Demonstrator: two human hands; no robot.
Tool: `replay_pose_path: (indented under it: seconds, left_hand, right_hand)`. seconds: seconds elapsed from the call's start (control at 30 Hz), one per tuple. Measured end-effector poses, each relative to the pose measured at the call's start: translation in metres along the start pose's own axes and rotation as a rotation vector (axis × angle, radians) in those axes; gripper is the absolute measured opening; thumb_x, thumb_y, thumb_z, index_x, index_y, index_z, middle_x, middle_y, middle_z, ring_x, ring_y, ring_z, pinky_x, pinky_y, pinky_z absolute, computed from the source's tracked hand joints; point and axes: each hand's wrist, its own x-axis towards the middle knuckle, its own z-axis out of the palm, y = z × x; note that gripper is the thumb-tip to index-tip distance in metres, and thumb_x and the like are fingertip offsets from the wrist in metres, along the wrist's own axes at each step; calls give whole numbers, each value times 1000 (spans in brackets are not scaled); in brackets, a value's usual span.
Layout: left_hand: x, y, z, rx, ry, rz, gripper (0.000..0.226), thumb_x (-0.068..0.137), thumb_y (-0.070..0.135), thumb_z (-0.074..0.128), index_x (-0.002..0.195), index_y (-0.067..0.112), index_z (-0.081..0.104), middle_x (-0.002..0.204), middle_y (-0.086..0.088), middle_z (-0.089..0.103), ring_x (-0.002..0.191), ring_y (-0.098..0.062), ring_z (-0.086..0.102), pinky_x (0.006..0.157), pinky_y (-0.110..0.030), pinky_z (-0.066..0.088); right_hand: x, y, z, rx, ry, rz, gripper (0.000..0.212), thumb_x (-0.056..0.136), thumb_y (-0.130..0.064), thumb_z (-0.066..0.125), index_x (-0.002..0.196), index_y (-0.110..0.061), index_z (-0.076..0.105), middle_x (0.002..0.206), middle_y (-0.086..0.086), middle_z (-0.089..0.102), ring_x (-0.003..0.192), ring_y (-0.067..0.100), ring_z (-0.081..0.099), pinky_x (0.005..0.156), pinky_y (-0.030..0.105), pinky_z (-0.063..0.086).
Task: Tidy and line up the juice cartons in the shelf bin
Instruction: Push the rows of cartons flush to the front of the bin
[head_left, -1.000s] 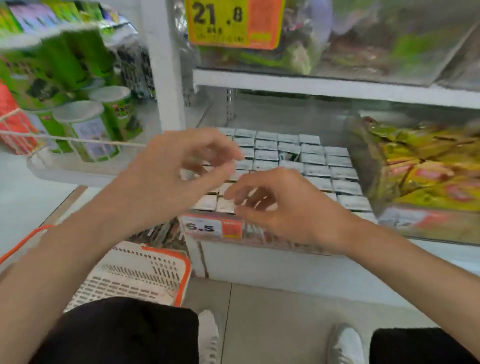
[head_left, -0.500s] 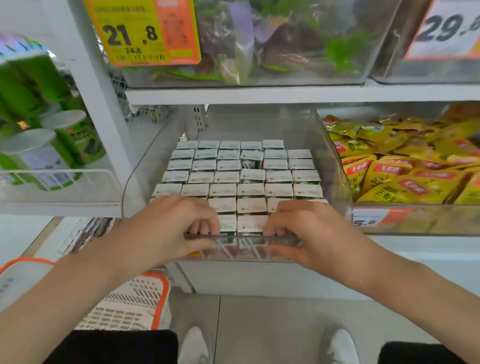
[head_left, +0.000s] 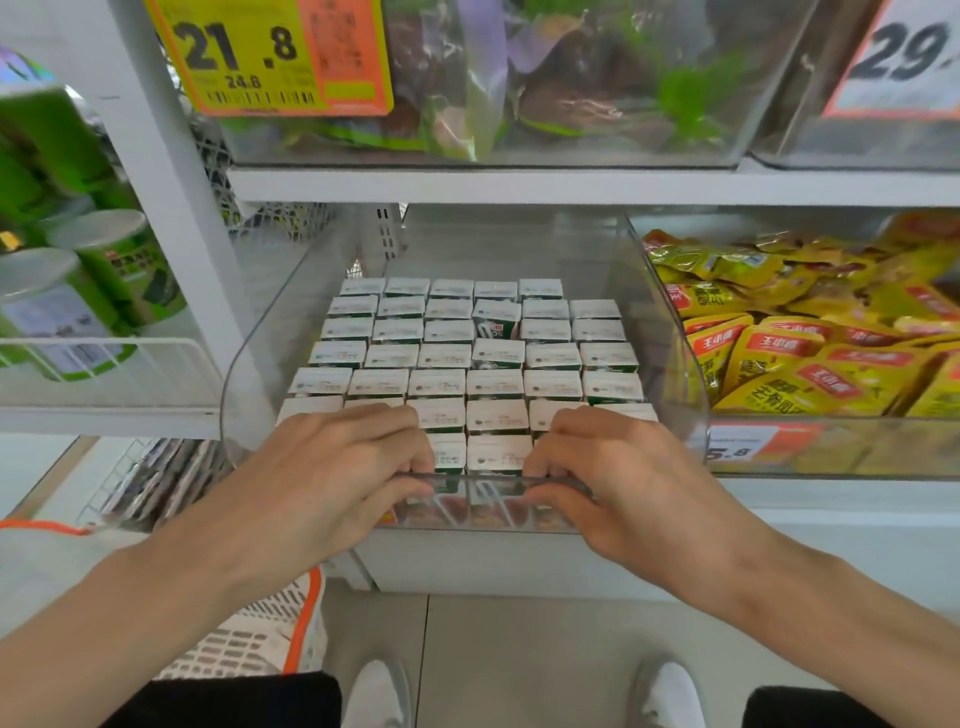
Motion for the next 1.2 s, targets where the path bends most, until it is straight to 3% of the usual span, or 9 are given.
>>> replay_pose_path:
  seconds: [0.2, 0.63, 0.73, 0.87, 1.03, 1.2]
  left_hand:
    - [7, -2, 6, 44, 69, 30, 17, 96, 31, 59, 88, 19, 67, 88, 8, 62, 76, -17, 65, 55, -36, 54]
    - [43, -13, 13, -3, 147, -123, 8, 91, 14, 75, 86, 13, 68, 86, 6, 63, 82, -14, 58, 67, -16, 30]
    - [42, -15, 16, -42, 124, -152, 9, 89, 12, 78, 86, 13, 69, 85, 7, 63, 80, -10, 55, 66, -10, 32]
    - [39, -16, 19, -21, 110, -135, 10, 89, 16, 78, 87, 15, 69, 84, 9, 63, 79, -16, 62, 65, -25, 39]
    - [37, -17, 22, -41, 126, -130, 12, 88, 15, 81, 85, 15, 69, 83, 11, 61, 77, -9, 55, 65, -23, 36]
    - [35, -17, 22, -41, 143, -105, 10, 87, 19, 79, 85, 17, 69, 84, 13, 60, 78, -12, 59, 61, -27, 43]
  right_hand:
    - [8, 6, -1, -6, 41, 10, 8, 90, -11, 80, 90, -16, 74, 87, -5, 62, 82, 21, 62, 64, 45, 56]
    - [40, 33, -4, 10, 110, 92, 9, 87, -8, 82, 91, -13, 75, 91, -3, 65, 88, 22, 62, 75, 46, 56]
    - [41, 35, 1, 17, 92, 90, 9, 88, -10, 82, 90, -14, 74, 90, -5, 63, 87, 22, 61, 74, 47, 55]
    - [39, 36, 6, 6, 61, 90, 10, 88, -13, 83, 89, -16, 73, 86, -9, 60, 86, 20, 60, 72, 45, 55]
    - [36, 34, 6, -5, 62, 90, 8, 89, -14, 81, 91, -16, 74, 88, -6, 63, 86, 22, 61, 72, 46, 55]
    - [35, 31, 4, -17, 49, 84, 5, 91, -12, 79, 91, -14, 74, 86, -12, 52, 90, 24, 61, 73, 43, 53]
